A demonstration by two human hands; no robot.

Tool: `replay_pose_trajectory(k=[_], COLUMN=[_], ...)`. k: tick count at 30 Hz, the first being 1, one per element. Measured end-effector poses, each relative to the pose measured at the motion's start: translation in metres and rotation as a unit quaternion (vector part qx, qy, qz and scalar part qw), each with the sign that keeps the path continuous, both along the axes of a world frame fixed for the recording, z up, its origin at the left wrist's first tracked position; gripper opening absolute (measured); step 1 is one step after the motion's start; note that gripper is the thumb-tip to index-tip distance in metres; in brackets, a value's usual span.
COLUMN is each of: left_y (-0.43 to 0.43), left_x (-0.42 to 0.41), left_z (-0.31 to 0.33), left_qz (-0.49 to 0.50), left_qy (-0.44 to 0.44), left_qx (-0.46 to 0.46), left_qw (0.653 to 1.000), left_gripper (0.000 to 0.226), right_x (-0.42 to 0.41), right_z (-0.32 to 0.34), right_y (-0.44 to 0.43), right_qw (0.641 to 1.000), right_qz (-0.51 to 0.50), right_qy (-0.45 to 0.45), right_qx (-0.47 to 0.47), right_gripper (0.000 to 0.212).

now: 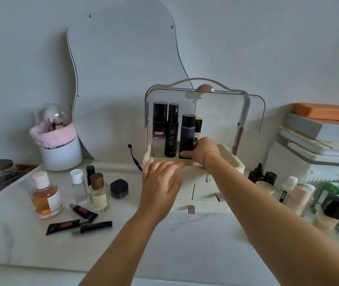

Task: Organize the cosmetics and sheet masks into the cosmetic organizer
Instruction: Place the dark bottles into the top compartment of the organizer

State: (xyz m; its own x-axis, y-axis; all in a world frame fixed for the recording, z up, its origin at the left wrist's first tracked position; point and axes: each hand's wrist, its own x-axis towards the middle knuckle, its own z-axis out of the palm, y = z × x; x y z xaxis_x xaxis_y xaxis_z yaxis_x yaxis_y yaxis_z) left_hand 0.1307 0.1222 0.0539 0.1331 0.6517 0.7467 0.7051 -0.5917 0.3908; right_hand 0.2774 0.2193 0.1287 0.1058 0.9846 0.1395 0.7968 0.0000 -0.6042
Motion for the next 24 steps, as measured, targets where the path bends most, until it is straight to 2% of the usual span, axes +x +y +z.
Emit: replay_pose_trajectory(k=[7,14,17,21,24], left_y=[-0.002,-0.003,-0.003,0.001,0.014], left_x=[-0.001,0.0,-0.001,-0.004,-0.009], left_z=[0.002,0.002,0.001,0.011,0.03], left_qz=[-0.01,-0.006,-0.005,-0.002,-0.007], left_qy=[0.002,0.002,0.008,0.014,0.083], left_qx=[0.002,0.0,0.003,-0.017,-0.065], left_qw=[1.0,1.0,1.0,1.0,0.994], left_gripper=[0.046,0.047,0.045,0.035,0.047], right_x=[0.01,0.014,0.016,0.022,0.029], right_z=[0.004,0.001,0.001,0.001,0.003], right_y=[0.017,0.022,0.024,0.023,0.024], right_qw=[0.991,0.985,0.991,0.999,0.994], right_qz=[-0.011,-0.012,0.008,0.053,0.077], right_qy=[-0.114,-0.145,-0.112,-0.007,0.064], right_qx=[-0.065,-0.092,-0.078,-0.009,0.05], right_gripper=[0.051,0.064,0.06,0.08,0.073])
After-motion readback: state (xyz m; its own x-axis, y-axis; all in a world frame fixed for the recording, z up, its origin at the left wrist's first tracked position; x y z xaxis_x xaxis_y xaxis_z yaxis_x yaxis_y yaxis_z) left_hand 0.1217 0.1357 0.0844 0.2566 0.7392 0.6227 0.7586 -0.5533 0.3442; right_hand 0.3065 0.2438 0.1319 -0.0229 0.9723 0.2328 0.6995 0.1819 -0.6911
